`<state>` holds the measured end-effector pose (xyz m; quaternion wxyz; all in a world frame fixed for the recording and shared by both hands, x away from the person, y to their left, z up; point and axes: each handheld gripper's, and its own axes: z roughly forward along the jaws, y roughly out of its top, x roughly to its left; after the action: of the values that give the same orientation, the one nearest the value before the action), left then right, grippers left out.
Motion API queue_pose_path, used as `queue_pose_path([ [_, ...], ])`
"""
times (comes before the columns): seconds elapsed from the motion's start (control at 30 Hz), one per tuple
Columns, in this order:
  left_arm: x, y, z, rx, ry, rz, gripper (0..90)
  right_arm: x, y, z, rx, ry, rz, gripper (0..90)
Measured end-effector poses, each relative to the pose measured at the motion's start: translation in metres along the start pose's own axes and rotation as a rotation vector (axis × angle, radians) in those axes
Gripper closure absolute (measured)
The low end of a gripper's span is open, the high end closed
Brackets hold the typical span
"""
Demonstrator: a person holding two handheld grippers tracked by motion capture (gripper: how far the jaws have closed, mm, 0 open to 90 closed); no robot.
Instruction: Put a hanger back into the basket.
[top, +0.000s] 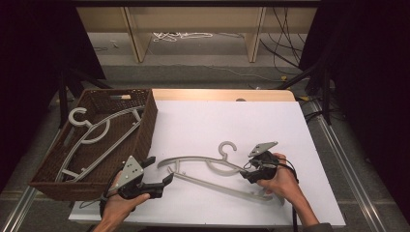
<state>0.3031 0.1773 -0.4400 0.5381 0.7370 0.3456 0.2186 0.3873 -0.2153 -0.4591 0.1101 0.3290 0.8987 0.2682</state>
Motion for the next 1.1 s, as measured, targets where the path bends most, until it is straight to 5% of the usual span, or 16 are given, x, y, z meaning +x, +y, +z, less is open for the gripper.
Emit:
queue_pose_path([
  [0.37,0.0,-0.001,0.001,0.01,-0.001,-0.012,16.6,-0.006,0.012,0.012,0.162,0.055,-0.048,64.3],
  [1.1,0.0,-0.002,0.006,0.029,-0.014,0.011,16.9,-0.008,0.03,0.02,0.288,0.059,-0.099,74.6],
])
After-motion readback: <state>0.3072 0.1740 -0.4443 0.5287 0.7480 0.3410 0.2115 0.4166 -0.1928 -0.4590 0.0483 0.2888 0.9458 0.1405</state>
